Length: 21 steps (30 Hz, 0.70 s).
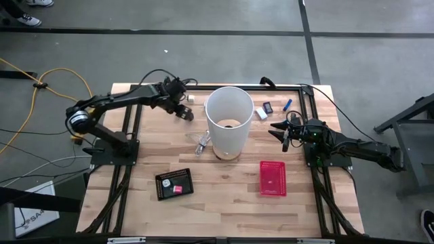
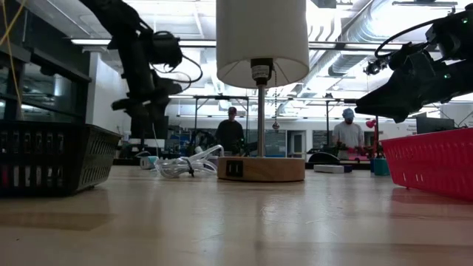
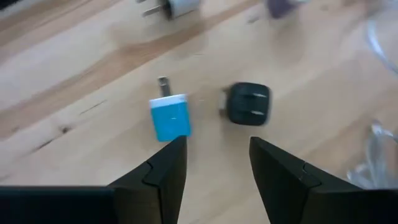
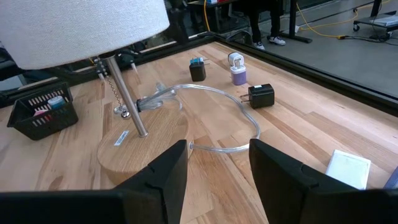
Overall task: Pick & Place Office items
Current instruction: Put the blue charger adapter into the black bin
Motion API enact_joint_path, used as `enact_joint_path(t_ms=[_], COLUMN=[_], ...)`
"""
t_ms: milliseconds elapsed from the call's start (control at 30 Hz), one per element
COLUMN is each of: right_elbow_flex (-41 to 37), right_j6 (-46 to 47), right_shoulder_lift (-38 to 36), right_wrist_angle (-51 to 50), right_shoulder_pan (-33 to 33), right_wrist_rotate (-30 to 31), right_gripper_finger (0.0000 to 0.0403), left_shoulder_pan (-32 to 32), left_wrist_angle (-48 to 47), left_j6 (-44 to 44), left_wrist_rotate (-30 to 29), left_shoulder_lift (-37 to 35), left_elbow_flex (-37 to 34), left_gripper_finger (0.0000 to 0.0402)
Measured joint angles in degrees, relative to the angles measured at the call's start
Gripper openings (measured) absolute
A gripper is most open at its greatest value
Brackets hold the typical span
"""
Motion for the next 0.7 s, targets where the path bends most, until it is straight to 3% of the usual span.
enact_joint_path(t_ms=[300,700], right_elbow_flex=[0.0,0.0], right_j6=[0.0,0.0], right_shoulder_lift=[0.0,0.0], right_wrist_angle=[0.0,0.0], right_shoulder_pan=[0.0,0.0], right_wrist_rotate=[0.0,0.0], right_gripper_finger=[0.0160,0.0160], left_shoulder_pan=[2.9,5.0], left_wrist_angle=[0.0,1.2], left_j6=[-4.8,-5.1], left_wrist_rotate=[0.0,0.0], left_shoulder_lift=[3.0,7.8], left_elbow_flex=[0.0,0.0], left_gripper_finger=[0.0169,0.0169])
